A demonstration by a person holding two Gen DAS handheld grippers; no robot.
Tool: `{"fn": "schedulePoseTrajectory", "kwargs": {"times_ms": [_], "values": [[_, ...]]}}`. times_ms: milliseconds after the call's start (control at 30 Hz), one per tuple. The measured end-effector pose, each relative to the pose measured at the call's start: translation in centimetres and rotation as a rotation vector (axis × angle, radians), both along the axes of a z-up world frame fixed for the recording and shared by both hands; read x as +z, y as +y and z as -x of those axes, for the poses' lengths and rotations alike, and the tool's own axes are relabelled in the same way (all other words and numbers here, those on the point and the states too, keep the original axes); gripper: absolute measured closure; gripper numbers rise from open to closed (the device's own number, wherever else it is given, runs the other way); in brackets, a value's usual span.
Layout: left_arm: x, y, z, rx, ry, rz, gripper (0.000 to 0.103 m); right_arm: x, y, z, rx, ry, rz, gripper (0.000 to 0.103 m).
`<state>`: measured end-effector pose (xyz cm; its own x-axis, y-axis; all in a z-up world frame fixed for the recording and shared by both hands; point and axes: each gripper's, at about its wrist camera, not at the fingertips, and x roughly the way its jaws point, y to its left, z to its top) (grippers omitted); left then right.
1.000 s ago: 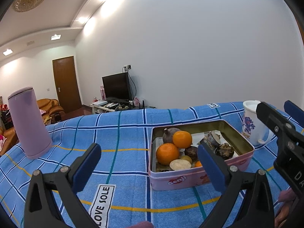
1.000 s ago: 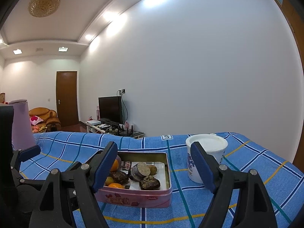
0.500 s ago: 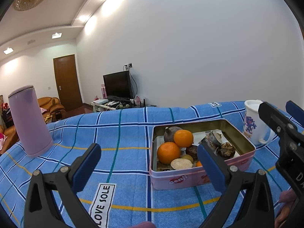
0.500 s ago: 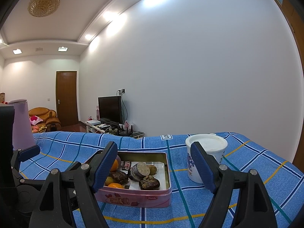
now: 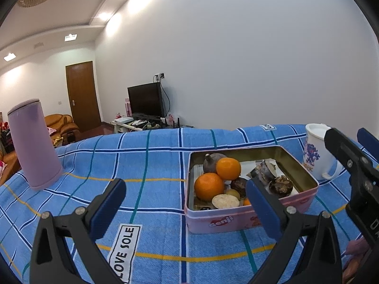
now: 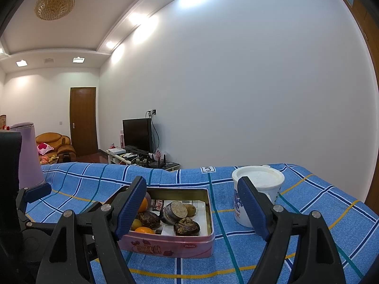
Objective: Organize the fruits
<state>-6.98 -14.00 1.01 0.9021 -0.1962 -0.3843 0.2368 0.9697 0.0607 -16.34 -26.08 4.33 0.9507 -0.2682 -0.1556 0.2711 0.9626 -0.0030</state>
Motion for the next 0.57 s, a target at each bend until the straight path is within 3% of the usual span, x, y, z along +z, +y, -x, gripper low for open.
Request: {"fn": "schedulePoseTrajectory", "kwargs": {"times_ms": [567], "values": [[-0.07, -0.02, 0.02, 0.006, 0.007, 0.002, 0.000, -0.03, 0.04, -0.23, -0.004, 0.017, -0.006, 0.022]]}}
